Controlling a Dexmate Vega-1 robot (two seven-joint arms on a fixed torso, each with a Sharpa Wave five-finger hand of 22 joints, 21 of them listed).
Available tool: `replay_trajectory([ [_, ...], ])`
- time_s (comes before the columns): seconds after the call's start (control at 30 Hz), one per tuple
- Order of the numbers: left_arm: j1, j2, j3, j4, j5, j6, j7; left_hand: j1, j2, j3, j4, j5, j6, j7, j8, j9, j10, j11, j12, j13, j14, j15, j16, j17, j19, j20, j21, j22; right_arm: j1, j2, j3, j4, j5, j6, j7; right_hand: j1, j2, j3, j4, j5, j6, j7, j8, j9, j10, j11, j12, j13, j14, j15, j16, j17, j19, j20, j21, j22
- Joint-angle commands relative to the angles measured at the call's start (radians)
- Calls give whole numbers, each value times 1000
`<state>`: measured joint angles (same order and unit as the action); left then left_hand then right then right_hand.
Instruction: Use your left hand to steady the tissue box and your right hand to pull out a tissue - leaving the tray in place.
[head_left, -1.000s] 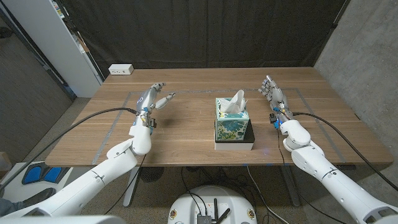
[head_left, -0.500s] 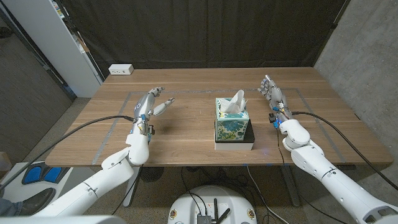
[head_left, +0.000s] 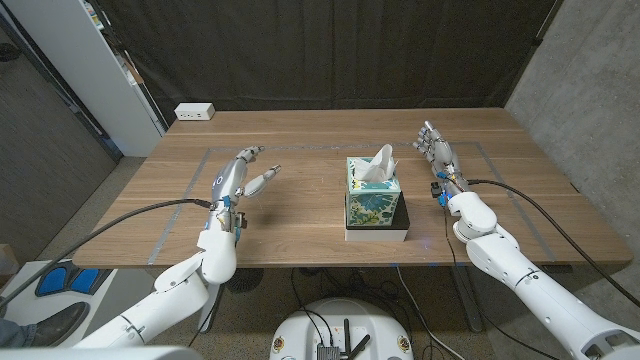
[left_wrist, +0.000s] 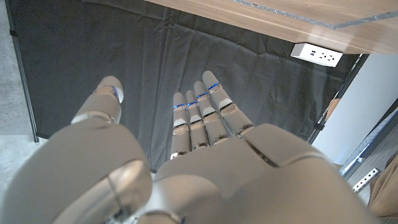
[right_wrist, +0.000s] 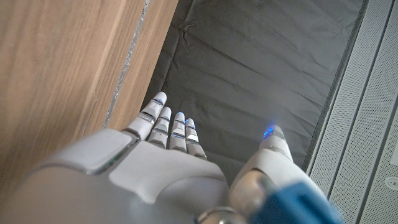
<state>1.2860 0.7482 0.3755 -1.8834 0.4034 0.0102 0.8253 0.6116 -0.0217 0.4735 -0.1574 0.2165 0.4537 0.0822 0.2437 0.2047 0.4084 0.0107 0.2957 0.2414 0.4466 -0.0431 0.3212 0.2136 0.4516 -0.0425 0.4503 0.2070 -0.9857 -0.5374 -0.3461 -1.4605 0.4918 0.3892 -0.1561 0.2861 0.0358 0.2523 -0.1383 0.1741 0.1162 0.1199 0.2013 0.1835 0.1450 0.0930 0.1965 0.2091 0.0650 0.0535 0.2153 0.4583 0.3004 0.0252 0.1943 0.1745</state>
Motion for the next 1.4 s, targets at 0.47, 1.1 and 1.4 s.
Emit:
replay_trajectory([
  [0.47,207,-2,-104,-100,9,-85,32,-7,3,0,-3,10,5,-3,-4,0,2,-4,-3,2,0,-28,-10,-1,-11,-1,2,1,-9,1,1,-16,1,-8,-11,3,9,5,-5,7,13,3,2,4,11,-2,11,-1,9,-1,6,-1,7,6,5,2],
  [1.1,254,-23,-142,-70,-18,-249,-16,-7,7,-3,-3,11,12,-4,-6,-1,9,-6,-3,2,6,-31,-12,-4,-10,-1,4,1,-25,-4,7,-41,-7,-19,-35,6,12,7,-6,8,16,2,1,4,14,-1,11,-2,10,-2,6,-3,7,7,5,2],
  [1.4,215,-13,-143,-10,-43,-380,-78,-5,7,-4,-5,11,12,-4,-7,-1,10,-7,-4,2,6,-33,-13,-4,-10,-2,5,1,-41,-3,16,-49,-5,-10,-46,6,12,7,-7,8,16,2,0,4,13,-2,10,-2,10,-1,6,-4,7,7,5,2],
])
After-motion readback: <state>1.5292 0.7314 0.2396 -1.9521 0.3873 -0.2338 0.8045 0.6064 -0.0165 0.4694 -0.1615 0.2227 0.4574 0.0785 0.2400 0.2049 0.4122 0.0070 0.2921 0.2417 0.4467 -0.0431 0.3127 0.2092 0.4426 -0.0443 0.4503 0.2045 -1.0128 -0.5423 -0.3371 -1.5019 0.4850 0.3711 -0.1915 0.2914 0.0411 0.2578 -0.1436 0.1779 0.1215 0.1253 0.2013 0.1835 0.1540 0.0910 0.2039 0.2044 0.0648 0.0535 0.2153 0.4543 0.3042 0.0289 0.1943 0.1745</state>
